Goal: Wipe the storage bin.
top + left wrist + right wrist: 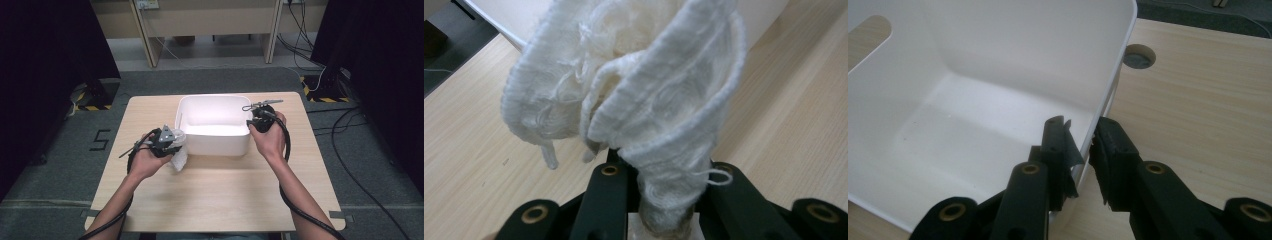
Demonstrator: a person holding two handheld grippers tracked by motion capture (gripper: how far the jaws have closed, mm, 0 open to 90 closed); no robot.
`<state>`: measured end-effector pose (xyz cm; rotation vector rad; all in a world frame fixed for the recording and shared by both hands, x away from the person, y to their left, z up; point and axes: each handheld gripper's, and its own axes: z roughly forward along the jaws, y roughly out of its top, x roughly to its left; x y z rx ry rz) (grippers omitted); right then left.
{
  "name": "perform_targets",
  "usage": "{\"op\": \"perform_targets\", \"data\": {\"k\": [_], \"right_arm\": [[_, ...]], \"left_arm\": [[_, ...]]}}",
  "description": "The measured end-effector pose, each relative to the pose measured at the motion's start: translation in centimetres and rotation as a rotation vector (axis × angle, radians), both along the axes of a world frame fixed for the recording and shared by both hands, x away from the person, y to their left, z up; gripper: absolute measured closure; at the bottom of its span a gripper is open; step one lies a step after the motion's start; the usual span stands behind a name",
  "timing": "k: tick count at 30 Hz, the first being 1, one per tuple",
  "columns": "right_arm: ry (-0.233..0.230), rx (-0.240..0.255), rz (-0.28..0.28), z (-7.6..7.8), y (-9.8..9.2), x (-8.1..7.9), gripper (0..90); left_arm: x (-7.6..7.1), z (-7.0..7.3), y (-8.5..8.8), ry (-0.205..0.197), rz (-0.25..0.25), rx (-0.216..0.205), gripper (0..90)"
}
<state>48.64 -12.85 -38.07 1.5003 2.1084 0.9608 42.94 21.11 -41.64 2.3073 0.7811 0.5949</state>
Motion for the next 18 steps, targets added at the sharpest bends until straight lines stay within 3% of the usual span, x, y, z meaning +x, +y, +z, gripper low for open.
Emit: {"op": "perform_targets", "data": {"k": [18], "right_arm": [[-0.008,0.000,0.017,0.0,0.2,0.1,76.1]], "left_arm": [[1.1,-2.2,0.2,0.045,0.045,0.004,77.9]]}}
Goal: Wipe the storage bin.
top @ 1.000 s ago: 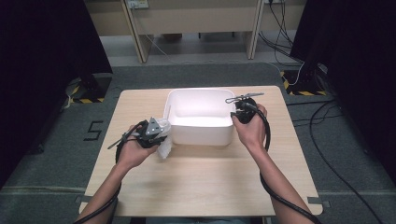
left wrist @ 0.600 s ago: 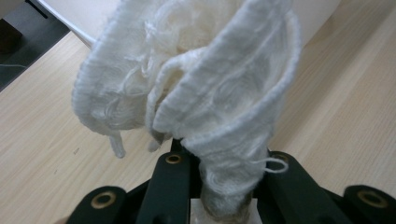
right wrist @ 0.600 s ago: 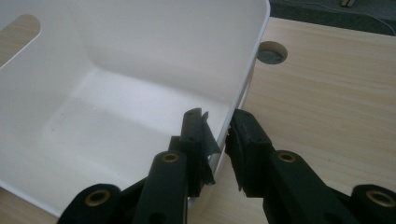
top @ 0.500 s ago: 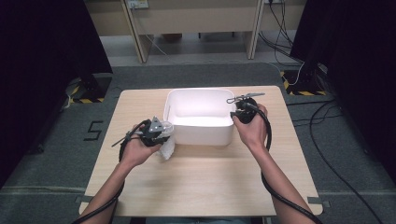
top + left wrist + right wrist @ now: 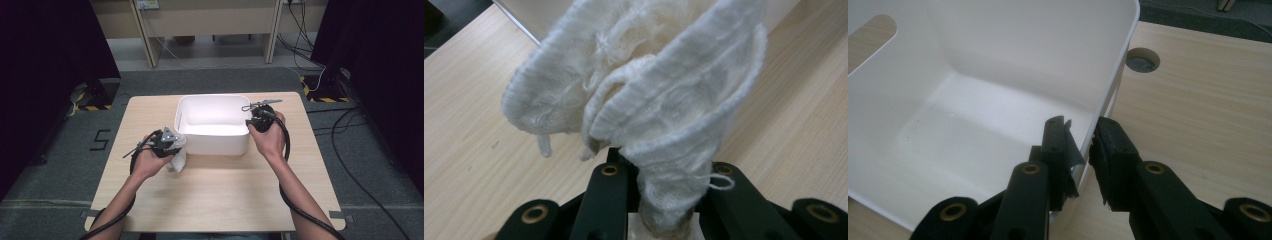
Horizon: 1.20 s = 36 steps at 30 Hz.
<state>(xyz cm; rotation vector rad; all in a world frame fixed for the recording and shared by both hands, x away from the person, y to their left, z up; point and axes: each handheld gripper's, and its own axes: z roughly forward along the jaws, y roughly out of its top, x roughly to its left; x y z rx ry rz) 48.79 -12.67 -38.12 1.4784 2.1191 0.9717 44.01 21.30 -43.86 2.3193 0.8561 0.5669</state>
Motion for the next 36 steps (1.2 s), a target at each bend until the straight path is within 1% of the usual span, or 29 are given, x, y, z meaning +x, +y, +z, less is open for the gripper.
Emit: {"op": "perform_targets", "data": {"k": [8,12,16,17,20,23,33,36], "right_arm": [[-0.002,-0.004,0.000,0.0,0.1,0.0,76.2],[-0.005,-0.008,0.000,0.0,0.1,0.0,76.2],[-0.006,-0.008,0.001,0.0,0.1,0.0,76.2],[-0.006,-0.009,0.002,0.0,0.1,0.0,76.2],[-0.010,-0.011,0.004,0.0,0.2,0.0,76.1],[-0.010,-0.010,0.002,0.0,0.2,0.0,76.1],[-0.010,-0.010,0.000,0.0,0.2,0.0,76.0],[-0.008,-0.012,-0.002,0.0,0.2,0.1,76.0]], "left_arm": [[0.2,-0.4,-0.1,0.010,0.005,0.010,77.8],[0.3,-0.9,-0.2,0.018,0.010,0.019,77.9],[0.6,-1.3,-0.3,0.026,0.021,0.019,77.9],[0.7,-1.5,-0.3,0.029,0.022,0.027,77.9],[0.8,-1.8,-0.4,0.031,0.025,0.035,77.9],[1.0,-2.1,-0.4,0.033,0.029,0.031,77.9],[0.6,-1.8,-1.2,0.026,0.023,0.048,77.9],[0.2,-1.6,-1.7,0.027,0.003,0.047,77.9]]}}
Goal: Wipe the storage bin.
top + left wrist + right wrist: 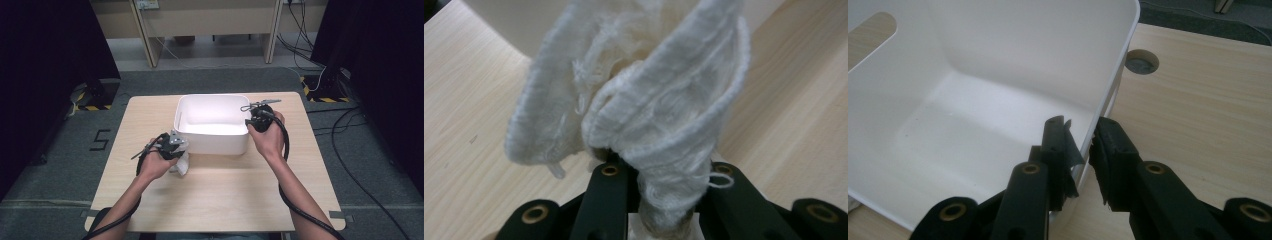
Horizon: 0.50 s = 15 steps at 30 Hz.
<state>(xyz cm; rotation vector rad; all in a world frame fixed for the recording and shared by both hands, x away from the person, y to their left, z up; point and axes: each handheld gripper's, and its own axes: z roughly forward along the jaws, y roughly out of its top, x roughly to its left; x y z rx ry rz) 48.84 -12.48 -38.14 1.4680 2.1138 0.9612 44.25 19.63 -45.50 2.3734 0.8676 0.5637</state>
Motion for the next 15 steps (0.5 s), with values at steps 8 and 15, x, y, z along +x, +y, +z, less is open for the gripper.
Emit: {"op": "perform_targets", "data": {"k": [8,15], "right_arm": [[-0.003,0.000,0.002,-0.01,0.05,-0.05,75.9],[-0.007,-0.004,0.009,-0.02,0.00,-0.04,75.7]], "left_arm": [[-0.17,0.12,-0.75,0.008,-0.020,-0.021,78.0],[-0.25,0.43,-0.72,0.001,-0.016,-0.027,78.0]]}}
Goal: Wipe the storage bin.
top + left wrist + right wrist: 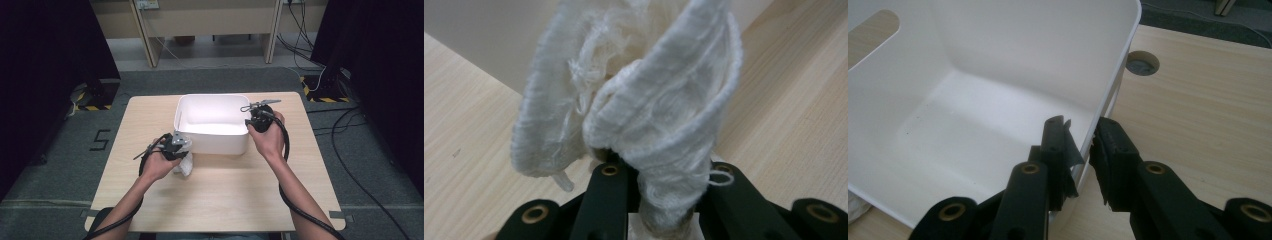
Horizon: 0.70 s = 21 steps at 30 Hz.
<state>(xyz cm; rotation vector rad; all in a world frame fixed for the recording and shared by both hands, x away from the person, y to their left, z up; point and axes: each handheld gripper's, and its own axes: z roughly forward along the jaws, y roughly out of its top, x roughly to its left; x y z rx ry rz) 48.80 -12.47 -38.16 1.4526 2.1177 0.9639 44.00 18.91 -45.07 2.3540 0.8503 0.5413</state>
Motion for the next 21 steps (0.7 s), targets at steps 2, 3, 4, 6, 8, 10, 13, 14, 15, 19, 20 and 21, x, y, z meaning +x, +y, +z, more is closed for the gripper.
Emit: {"op": "perform_targets", "data": {"k": [2,3,4,6,8,10,13,14,15,19,20,21], "right_arm": [[0.001,0.000,0.000,0.0,0.0,0.0,75.7],[0.001,-0.002,0.001,0.0,0.0,0.0,75.7],[0.000,-0.005,0.003,0.0,0.0,0.0,75.7],[0.000,-0.001,0.002,0.0,0.0,0.0,75.7],[0.001,0.002,0.000,0.0,0.0,0.0,75.7],[-0.001,0.002,0.002,0.0,0.0,0.0,75.7],[0.000,0.001,0.000,0.0,0.0,0.1,75.7],[0.000,0.001,0.001,0.0,0.0,0.1,75.7],[0.000,0.001,0.001,0.0,0.0,0.1,75.7],[-0.005,-0.002,0.003,0.0,0.1,0.1,75.7],[-0.005,-0.003,0.003,0.0,0.1,0.1,75.7],[-0.003,-0.002,0.002,0.0,0.2,0.1,75.8]], "left_arm": [[-0.1,0.3,0.0,-0.010,-0.003,0.002,77.9],[-0.1,0.5,-0.1,-0.011,-0.004,0.006,78.0],[-0.1,0.6,-0.1,-0.017,-0.006,0.008,77.9],[-0.2,0.9,-0.2,-0.024,-0.010,0.008,78.0],[-0.3,1.2,-0.2,-0.032,-0.011,0.003,77.9],[-0.4,1.7,-0.2,-0.038,-0.014,0.003,77.9],[-0.5,2.3,-0.3,-0.050,-0.013,-0.003,78.0],[-0.5,2.6,-0.3,-0.056,-0.013,-0.006,78.0],[-0.6,3.0,-0.3,-0.059,-0.012,-0.004,77.9],[-0.7,3.9,-0.3,-0.077,-0.015,-0.008,77.9],[-0.7,4.0,-0.4,-0.080,-0.015,-0.010,78.0],[-0.7,4.2,-0.4,-0.078,-0.015,-0.007,78.0]]}}
